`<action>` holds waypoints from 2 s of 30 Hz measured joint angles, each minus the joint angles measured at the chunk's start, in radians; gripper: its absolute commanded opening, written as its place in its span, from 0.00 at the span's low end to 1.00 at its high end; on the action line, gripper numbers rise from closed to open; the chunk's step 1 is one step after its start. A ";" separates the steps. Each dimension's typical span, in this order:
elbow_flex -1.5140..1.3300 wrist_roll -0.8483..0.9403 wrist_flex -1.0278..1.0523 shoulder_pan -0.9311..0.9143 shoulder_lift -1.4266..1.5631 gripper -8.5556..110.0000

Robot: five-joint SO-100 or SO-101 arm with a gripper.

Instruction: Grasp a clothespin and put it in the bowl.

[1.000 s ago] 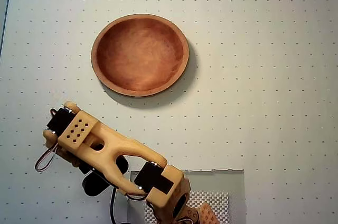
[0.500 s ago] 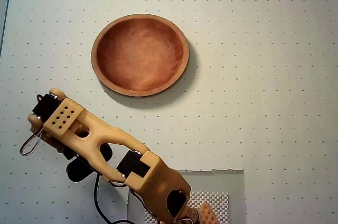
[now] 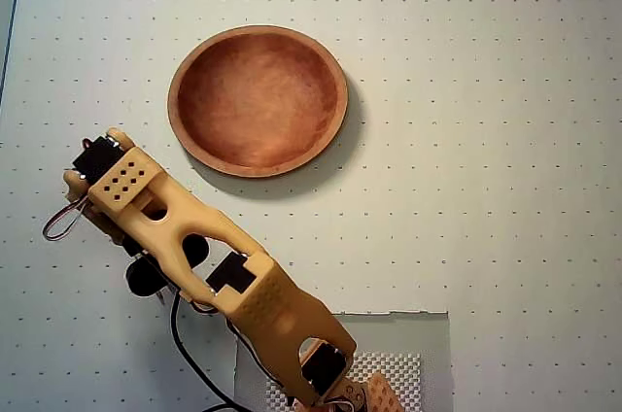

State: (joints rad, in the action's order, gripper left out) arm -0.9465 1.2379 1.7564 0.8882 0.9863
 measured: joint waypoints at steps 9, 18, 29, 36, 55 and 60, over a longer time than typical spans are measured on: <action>0.000 0.000 0.000 0.006 -0.028 0.25; 0.034 0.000 0.000 0.080 -0.028 0.25; 0.160 -0.034 0.000 0.081 -0.183 0.25; 0.219 -0.035 0.000 0.048 -0.258 0.25; 0.219 -0.035 0.000 -0.009 -0.299 0.25; 0.244 -0.026 0.003 -0.003 -0.318 0.25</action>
State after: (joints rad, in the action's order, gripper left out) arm -0.7026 1.2118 1.7595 0.8851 0.6688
